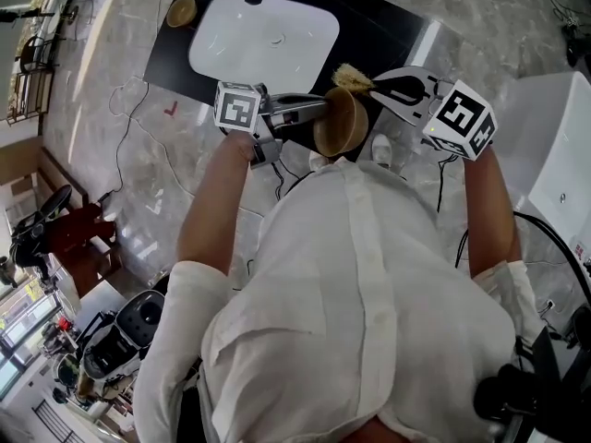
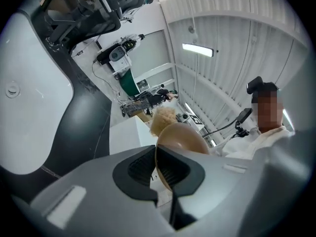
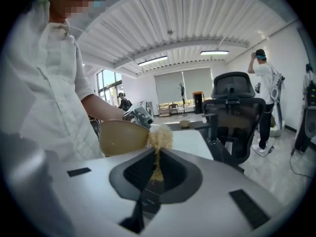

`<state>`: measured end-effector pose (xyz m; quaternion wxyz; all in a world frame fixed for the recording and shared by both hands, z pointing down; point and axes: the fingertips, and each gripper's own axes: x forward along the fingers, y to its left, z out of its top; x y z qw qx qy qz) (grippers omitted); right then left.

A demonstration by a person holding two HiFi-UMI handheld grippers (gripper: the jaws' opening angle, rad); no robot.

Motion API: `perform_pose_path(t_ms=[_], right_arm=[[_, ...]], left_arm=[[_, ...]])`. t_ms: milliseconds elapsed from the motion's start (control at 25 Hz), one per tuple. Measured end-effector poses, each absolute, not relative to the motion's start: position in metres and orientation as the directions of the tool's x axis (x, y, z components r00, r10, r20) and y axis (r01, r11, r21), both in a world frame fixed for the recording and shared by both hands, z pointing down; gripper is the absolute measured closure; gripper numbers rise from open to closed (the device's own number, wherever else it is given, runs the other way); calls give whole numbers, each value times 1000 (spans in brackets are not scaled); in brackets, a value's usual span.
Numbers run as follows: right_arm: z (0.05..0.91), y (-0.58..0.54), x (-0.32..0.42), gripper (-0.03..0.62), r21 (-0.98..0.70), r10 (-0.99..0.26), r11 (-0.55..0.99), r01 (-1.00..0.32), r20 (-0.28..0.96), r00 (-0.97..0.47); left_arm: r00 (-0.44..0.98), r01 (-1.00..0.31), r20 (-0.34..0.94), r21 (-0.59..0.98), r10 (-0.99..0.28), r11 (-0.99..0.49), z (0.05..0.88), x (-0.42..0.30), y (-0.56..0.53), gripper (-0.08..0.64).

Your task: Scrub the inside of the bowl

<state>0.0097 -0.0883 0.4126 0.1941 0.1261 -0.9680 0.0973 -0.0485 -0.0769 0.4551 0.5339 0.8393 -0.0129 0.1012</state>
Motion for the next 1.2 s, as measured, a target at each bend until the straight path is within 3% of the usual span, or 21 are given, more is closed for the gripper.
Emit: perform_pose_path(t_ms=[160, 320, 640, 1200], right_arm=[[416, -102, 42, 568, -181, -290, 911, -370, 356, -888], [434, -109, 69, 568, -204, -348, 869, -450, 395, -850], [465, -108, 104, 568, -237, -362, 829, -507, 465, -808], [490, -87, 136, 568, -295, -268, 835, -465, 520, -811]], left_arm=[[962, -253, 272, 873, -14, -417, 486, -47, -107, 543], [904, -427, 405, 825, -138, -370, 506, -40, -137, 543], [738, -675, 618, 671, -271, -308, 552, -32, -188, 541], [546, -838, 781, 513, -304, -187, 606, -28, -213, 541]])
